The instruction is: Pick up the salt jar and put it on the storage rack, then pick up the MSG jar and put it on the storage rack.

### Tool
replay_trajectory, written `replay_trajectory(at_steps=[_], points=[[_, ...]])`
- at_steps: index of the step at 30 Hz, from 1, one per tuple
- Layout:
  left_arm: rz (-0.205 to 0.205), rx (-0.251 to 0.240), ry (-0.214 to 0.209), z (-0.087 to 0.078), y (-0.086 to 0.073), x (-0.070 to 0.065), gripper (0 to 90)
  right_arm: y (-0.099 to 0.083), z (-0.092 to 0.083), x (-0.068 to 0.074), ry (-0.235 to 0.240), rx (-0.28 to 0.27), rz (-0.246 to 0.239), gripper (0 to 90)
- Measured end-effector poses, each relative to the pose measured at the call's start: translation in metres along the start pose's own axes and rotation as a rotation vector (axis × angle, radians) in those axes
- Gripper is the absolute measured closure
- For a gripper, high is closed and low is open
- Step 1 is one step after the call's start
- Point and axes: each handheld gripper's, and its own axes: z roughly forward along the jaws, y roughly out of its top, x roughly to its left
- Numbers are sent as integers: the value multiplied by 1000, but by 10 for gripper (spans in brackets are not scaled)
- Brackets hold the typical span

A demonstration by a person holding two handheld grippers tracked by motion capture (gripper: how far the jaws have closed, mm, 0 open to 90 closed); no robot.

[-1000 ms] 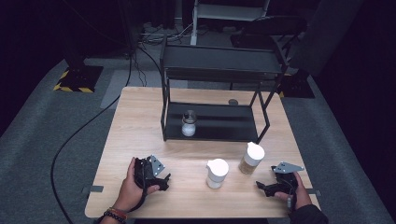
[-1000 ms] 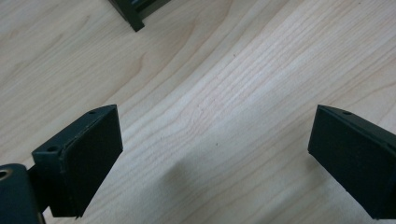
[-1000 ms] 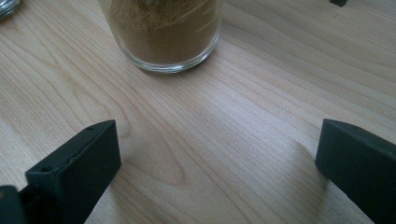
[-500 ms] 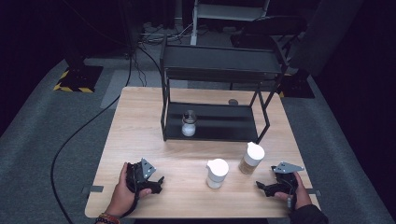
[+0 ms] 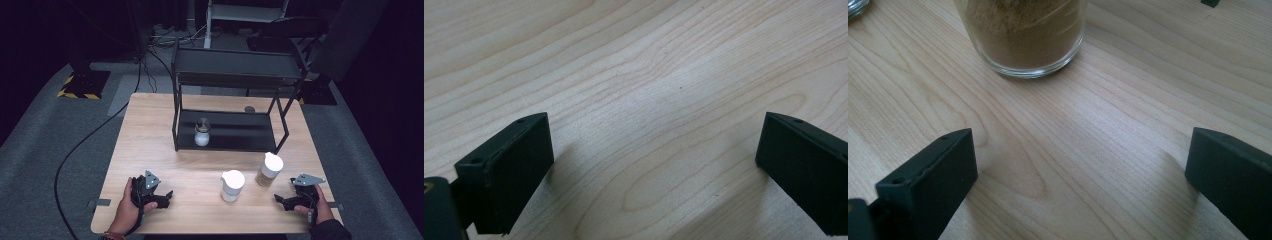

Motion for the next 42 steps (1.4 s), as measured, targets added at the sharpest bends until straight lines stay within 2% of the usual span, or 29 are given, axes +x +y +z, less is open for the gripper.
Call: replay_trajectory(at_steps=[18, 42], points=[[2, 5, -18, 0, 0, 5, 8, 0, 0, 0, 2, 1, 1, 0], [8, 7, -22, -1, -1, 7, 6, 0, 0, 0, 2, 0, 0, 0]])
